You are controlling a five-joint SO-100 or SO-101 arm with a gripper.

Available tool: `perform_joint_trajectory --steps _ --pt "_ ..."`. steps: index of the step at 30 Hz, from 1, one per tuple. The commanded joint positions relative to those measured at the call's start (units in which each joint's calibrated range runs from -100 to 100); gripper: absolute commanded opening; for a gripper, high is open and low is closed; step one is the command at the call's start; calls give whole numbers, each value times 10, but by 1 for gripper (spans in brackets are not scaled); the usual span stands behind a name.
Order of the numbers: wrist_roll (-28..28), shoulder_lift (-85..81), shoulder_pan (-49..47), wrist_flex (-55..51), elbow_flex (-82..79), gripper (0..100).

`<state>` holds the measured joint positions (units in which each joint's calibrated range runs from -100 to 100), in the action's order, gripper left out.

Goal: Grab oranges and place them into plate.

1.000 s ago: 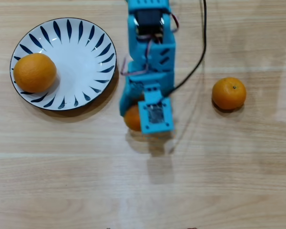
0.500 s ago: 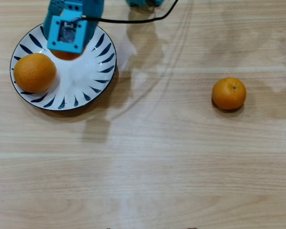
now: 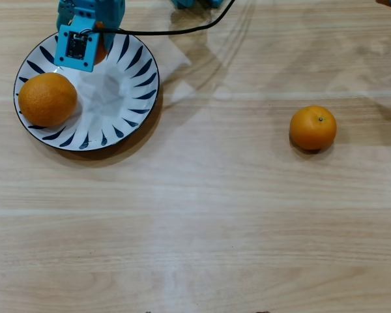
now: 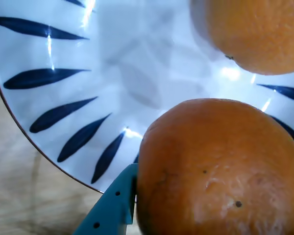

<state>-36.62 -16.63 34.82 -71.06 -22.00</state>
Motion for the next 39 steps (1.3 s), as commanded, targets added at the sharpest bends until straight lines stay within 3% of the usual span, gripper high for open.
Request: perform_joint_trajectory --steps 1,5,11,15,21,29,36,39 --pt "-3 -36 -9 9 2 40" --pt "-13 -40 -9 7 6 44" --pt "-17 -45 -91 -25 100 41" --pt "-43 -45 -218 -100 233 23" --pt "-102 -43 -416 -94 279 20" --pt "-182 -37 -601 80 190 22" --pt "-246 -19 -676 311 4 41" --pt "-252 4 -685 379 -38 42"
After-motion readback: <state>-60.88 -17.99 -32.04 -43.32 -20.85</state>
